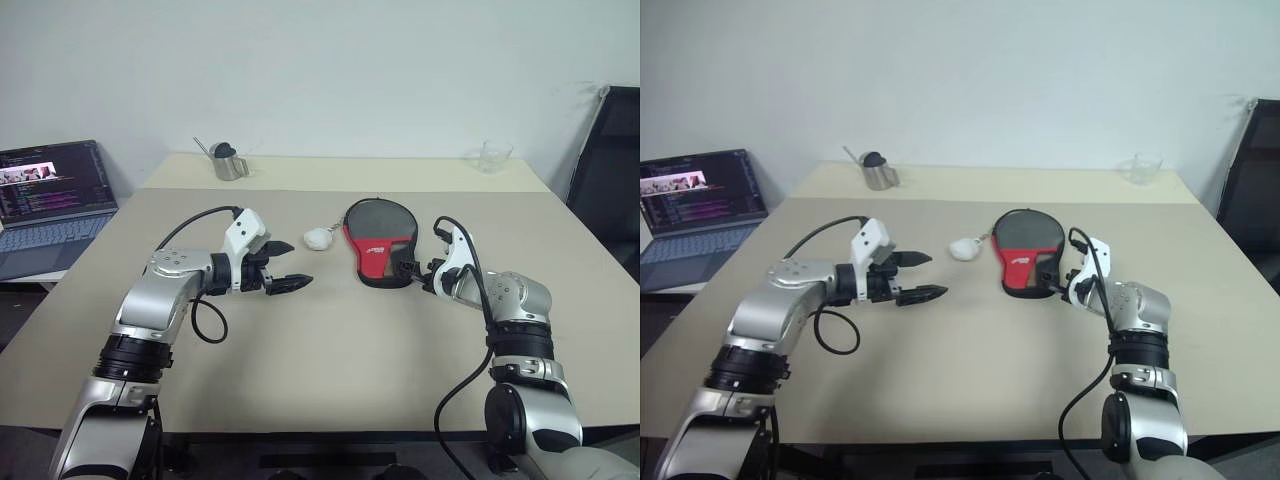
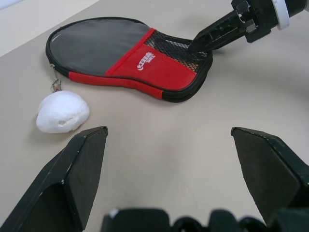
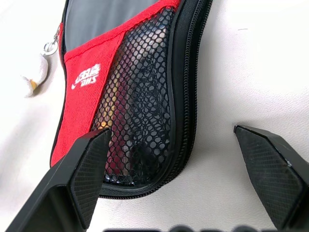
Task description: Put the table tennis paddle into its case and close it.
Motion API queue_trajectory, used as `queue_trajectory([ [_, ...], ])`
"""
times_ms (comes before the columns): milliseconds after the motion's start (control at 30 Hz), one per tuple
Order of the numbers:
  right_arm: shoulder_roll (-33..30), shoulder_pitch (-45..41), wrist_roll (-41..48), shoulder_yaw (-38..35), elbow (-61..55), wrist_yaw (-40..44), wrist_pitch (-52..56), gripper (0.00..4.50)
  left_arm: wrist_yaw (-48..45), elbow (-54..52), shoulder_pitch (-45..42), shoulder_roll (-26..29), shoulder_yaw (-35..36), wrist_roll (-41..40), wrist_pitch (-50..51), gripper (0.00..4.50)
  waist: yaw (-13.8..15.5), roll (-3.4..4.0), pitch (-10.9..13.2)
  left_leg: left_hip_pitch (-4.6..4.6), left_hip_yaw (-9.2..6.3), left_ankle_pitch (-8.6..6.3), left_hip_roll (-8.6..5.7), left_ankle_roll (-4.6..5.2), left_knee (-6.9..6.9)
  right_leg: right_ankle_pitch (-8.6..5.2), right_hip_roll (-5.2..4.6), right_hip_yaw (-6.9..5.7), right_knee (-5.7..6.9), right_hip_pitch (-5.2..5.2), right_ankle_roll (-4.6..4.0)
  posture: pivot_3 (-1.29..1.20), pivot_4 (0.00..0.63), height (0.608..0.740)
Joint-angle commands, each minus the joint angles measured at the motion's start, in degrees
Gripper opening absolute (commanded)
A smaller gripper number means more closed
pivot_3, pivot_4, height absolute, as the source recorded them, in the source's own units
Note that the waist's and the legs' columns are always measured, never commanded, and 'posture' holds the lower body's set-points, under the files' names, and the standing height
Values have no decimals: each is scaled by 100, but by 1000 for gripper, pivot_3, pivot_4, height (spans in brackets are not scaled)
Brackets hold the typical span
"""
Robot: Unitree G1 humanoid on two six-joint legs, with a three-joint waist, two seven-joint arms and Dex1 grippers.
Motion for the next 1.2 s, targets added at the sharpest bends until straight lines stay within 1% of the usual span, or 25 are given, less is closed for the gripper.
queue_trajectory([
  [33,-18,60,147,34,23,182,240,4315,35,-99,-108,58,85,0,-61,4496,1,0,0,0,0,0,0,0,0,0,0,0,0,0,0,0,150,740],
  [233,8,64,240,154,-50,369,405,4315,56,-58,-129,42,71,36,-84,4496,-3,0,0,0,0,0,2,0,-4,-1,0,0,-2,-1,-2,0,150,740],
  [367,170,142,377,243,-306,539,618,4315,61,-67,-129,28,55,51,-82,4496,-19,0,0,0,-1,0,5,0,-5,-3,0,0,-1,-3,-4,0,150,740],
  [500,238,197,246,227,-226,442,505,4315,73,-62,-130,15,28,78,-94,4496,-38,0,0,0,-1,0,6,0,-6,-3,0,-1,-1,-3,-5,0,150,740],
  [667,205,215,78,154,-12,249,248,4315,86,-65,-126,6,16,111,-100,4496,-44,-1,-1,3,-1,0,6,0,-5,-3,0,0,0,-1,-6,0,150,740],
  [867,172,218,4,205,100,202,94,4315,86,-29,-159,-12,10,138,-122,4496,-44,-5,-3,12,-2,0,5,0,0,4,-2,1,1,7,-8,0,150,740],
  [933,59,247,98,333,-69,406,318,4315,89,-17,-181,-20,7,144,-129,4496,-43,-5,-3,13,-2,1,4,1,2,6,-3,1,1,7,-8,0,150,740],
  [1000,-171,349,304,585,-501,764,830,4315,79,-18,-192,-19,4,150,-139,4496,-25,-5,-3,12,-2,1,4,1,1,7,-3,1,1,7,-8,0,150,740],
  [1033,-247,388,361,663,-647,870,983,4114,76,-23,-192,-19,2,151,-141,4500,-14,-5,-3,11,-2,1,4,1,0,6,-3,1,0,6,-8,0,150,740],
  [1067,-411,440,455,766,-942,1006,1213,3946,67,-26,-191,-14,-5,158,-149,4500,3,-5,-3,8,-3,1,4,1,-4,4,-3,-1,-3,4,-10,0,150,740],
  [1200,-1220,530,658,768,-1759,1403,1685,3946,52,-13,-194,-13,-14,169,-168,4500,31,-3,-2,-10,-2,-1,-2,0,-22,-3,-2,-2,-11,-15,-15,0,150,740],
])
